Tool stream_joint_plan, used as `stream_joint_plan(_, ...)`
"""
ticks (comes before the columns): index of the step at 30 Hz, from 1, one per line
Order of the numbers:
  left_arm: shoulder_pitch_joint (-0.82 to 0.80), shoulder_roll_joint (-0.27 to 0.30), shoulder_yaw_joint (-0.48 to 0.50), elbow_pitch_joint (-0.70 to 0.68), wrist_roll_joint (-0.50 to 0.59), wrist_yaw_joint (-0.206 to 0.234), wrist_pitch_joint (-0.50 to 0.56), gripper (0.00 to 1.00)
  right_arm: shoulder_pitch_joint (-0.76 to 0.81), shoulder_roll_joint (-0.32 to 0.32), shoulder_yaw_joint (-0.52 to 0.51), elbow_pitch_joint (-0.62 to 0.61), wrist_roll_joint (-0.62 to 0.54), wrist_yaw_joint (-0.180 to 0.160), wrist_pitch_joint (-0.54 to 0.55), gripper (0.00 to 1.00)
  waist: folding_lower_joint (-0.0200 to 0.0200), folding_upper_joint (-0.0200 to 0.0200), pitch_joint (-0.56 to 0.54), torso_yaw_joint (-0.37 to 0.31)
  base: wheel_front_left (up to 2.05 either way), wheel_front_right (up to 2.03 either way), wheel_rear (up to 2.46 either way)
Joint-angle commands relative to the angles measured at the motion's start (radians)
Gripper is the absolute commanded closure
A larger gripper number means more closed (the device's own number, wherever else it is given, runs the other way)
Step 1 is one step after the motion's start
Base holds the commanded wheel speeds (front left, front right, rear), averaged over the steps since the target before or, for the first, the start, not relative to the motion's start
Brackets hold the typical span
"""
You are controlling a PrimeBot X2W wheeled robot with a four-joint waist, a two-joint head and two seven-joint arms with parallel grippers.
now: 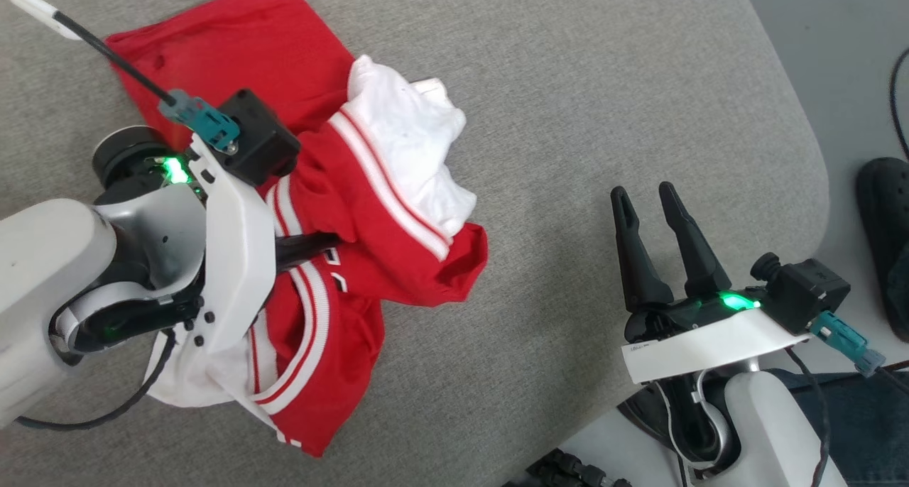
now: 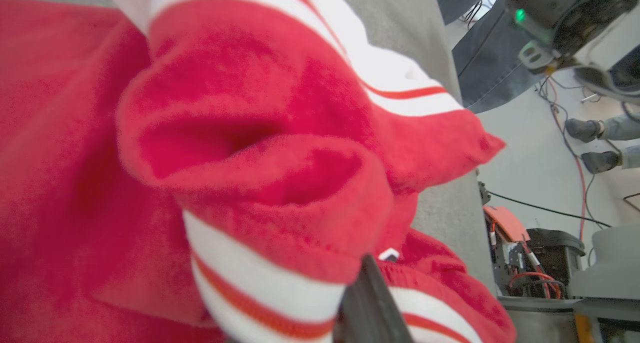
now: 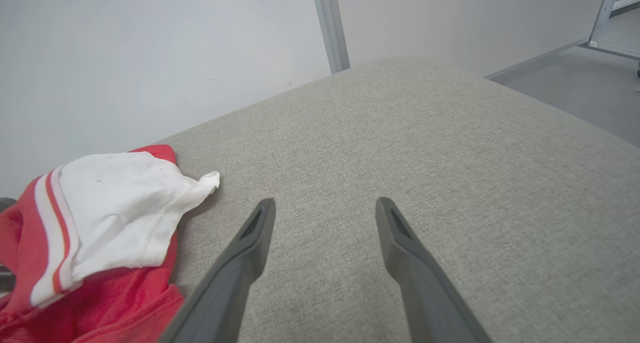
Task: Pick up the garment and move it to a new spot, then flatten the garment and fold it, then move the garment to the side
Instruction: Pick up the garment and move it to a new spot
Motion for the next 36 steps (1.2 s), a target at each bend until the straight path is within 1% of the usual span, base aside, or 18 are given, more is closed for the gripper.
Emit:
stream_joint_plan(1,0.027,0.008,-0.004,0.017,0.023,0.003,0.026,1.0,0.005,0.001,0.003,-0.008,0.003,0.0,-0.005,0.0,0.0,0.0,0.004,-0.01,0.0,0.0,0.0)
stream_joint_plan(6,0.063,-0.007,-0.016,0.048,0.118,0.003,0.141,1.0,0.004,0.001,0.003,-0.019,0.005,0.0,-0.005,0.0,0.0,0.0,0.015,-0.014,0.0,0.0,0.0)
stream_joint_plan(8,0.078,-0.017,-0.021,0.05,0.151,0.004,0.17,1.0,-0.003,0.001,0.006,-0.025,0.003,0.0,-0.005,0.0,0.0,0.0,0.02,-0.015,0.0,0.0,0.0)
stream_joint_plan(11,0.085,-0.026,-0.022,0.053,0.179,0.004,0.182,1.0,-0.01,0.001,0.007,-0.032,-0.002,0.0,-0.005,0.0,0.0,0.0,0.023,-0.013,0.0,0.0,0.0)
stream_joint_plan(13,0.079,-0.03,-0.023,0.056,0.19,0.004,0.161,0.99,-0.011,0.001,0.004,-0.037,-0.014,0.0,-0.005,0.0,0.0,0.0,0.019,-0.003,0.0,0.0,0.0)
stream_joint_plan(14,0.071,-0.032,-0.021,0.054,0.194,0.004,0.14,0.72,-0.011,0.001,0.0,-0.036,-0.021,0.0,-0.005,0.0,0.0,0.0,0.012,0.005,0.0,0.0,0.0)
stream_joint_plan(15,0.06,-0.034,-0.018,0.05,0.193,0.004,0.116,0.52,-0.01,0.0,-0.006,-0.035,-0.03,0.0,-0.005,0.0,0.0,0.0,0.005,0.017,0.0,0.0,0.0)
stream_joint_plan(16,0.047,-0.032,-0.013,0.05,0.182,0.004,0.083,0.14,-0.011,0.0,-0.009,-0.032,-0.039,0.0,-0.005,0.0,0.0,0.0,-0.004,0.029,0.0,0.0,0.0)
stream_joint_plan(17,0.036,-0.038,-0.01,0.047,0.176,0.004,0.043,0.02,-0.01,0.001,-0.017,-0.028,-0.053,0.0,-0.005,0.0,0.0,0.0,-0.016,0.047,0.0,0.0,0.0)
stream_joint_plan(18,0.025,-0.039,-0.006,0.045,0.167,0.003,0.005,0.0,-0.011,0.001,-0.022,-0.024,-0.068,0.0,-0.005,0.0,0.0,0.0,-0.027,0.063,0.0,0.0,0.0)
stream_joint_plan(23,0.033,-0.062,-0.002,0.045,0.13,0.003,-0.202,0.0,-0.016,0.0,-0.059,0.006,-0.158,0.0,-0.005,0.0,0.0,0.0,-0.101,0.171,0.0,0.0,0.0)
stream_joint_plan(24,0.053,-0.066,-0.002,0.059,0.118,0.003,-0.286,0.0,-0.02,0.0,-0.071,0.019,-0.197,0.0,-0.005,0.0,0.0,0.0,-0.132,0.215,0.0,0.0,0.0)
stream_joint_plan(27,0.098,-0.079,-0.002,0.105,0.095,0.003,-0.438,0.0,-0.026,0.0,-0.093,0.039,-0.254,0.0,-0.005,0.0,0.0,0.0,-0.179,0.277,0.0,0.0,0.0)
stream_joint_plan(31,0.205,-0.101,-0.003,0.205,0.061,0.003,-0.649,0.0,-0.024,0.0,-0.12,0.064,-0.326,0.0,-0.005,0.0,0.0,0.0,-0.235,0.353,0.0,0.0,0.0)
stream_joint_plan(33,0.263,-0.124,-0.001,0.263,0.036,0.003,-0.721,0.0,-0.015,-0.001,-0.145,0.073,-0.357,0.0,-0.005,0.0,0.0,0.0,-0.262,0.391,0.0,0.0,0.0)
stream_joint_plan(36,0.347,-0.165,0.019,0.364,0.027,0.003,-0.757,0.0,0.004,0.0,-0.178,0.088,-0.403,0.0,-0.005,0.0,0.0,0.0,-0.301,0.447,0.0,0.0,0.0)
